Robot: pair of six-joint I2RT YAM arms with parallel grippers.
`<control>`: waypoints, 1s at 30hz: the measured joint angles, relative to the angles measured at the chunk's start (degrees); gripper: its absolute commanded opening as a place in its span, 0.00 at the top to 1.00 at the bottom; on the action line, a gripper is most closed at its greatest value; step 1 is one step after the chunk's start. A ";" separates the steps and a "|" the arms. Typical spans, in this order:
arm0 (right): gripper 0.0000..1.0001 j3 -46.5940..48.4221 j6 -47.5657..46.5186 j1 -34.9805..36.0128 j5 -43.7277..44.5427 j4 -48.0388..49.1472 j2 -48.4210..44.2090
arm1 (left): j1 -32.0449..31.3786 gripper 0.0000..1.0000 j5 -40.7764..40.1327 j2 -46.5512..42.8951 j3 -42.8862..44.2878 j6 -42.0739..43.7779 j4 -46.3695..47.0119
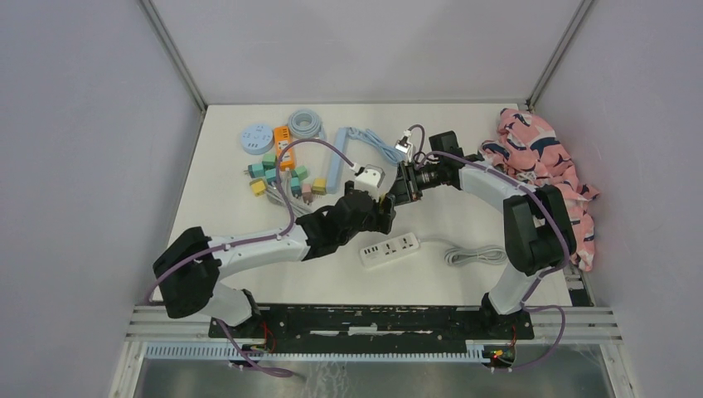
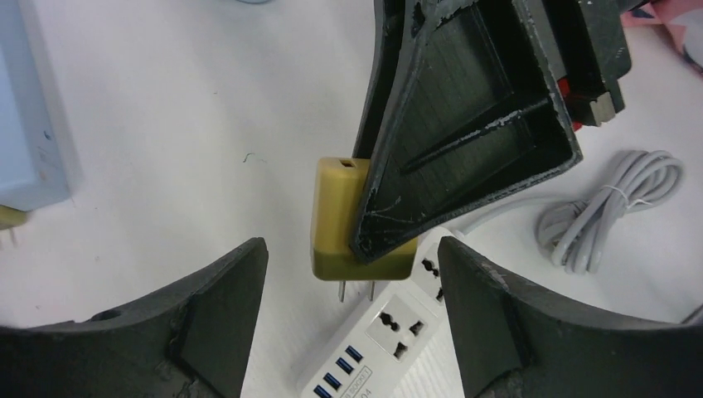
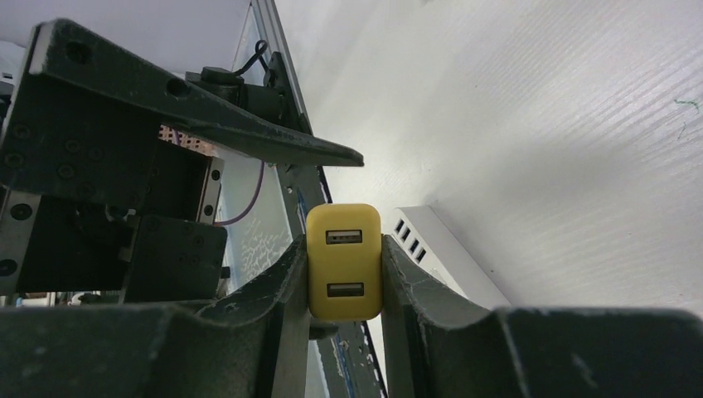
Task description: Pull the plug off the socket
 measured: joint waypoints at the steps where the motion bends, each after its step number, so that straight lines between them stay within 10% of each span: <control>1: 0.88 0.00 0.13 0.00 -0.02 0.00 0.07 | 0.00 0.33 -0.59 0.96 0.83 0.00 -0.39; 12: 0.65 0.13 -0.17 -0.50 0.57 0.13 0.68 | -0.48 0.94 -2.67 6.10 5.97 1.05 -3.39; 19: 0.35 1.46 -2.89 -0.48 -0.22 -3.32 1.40 | -0.26 0.97 -4.15 4.17 2.21 1.66 -2.62; 20: 0.08 1.62 -3.19 -0.50 -0.35 -3.78 1.40 | -0.07 0.97 -4.83 3.30 0.72 1.66 -2.43; 21: 0.02 1.66 -3.63 -0.55 -0.61 -4.35 1.40 | 0.17 0.97 -5.64 2.38 -0.72 1.66 -2.25; 30: 0.01 2.21 -6.49 -1.33 -1.20 -7.98 1.40 | 7.98 0.97 -9.51 -9.73 -15.69 -1.25 0.85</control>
